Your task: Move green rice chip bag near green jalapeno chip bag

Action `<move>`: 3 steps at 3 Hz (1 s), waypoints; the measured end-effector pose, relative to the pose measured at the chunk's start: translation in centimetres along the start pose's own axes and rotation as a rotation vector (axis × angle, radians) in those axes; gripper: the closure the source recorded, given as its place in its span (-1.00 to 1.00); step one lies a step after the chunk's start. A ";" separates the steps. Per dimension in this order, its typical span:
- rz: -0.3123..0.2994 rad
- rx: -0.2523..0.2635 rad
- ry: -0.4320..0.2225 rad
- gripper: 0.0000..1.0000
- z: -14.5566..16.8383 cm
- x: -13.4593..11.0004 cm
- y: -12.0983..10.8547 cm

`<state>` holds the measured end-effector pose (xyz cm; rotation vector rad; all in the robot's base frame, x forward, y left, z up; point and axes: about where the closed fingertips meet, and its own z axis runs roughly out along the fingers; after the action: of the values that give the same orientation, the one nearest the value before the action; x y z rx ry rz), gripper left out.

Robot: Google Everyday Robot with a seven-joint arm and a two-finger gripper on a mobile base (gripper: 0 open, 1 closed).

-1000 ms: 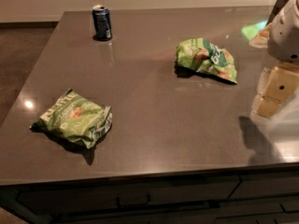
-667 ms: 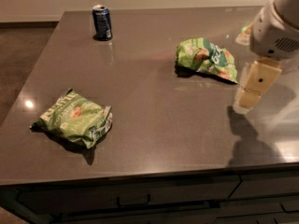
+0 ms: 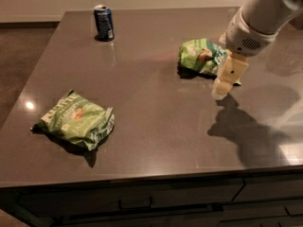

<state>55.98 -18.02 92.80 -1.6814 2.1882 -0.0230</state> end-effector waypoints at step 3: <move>0.036 -0.029 -0.056 -1.00 7.4 -1.9 -9.4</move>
Offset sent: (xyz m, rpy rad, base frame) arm 0.1184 0.0046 -0.0424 0.0623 0.0255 0.0058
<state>67.36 -17.33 88.72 -1.6383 2.1867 0.0650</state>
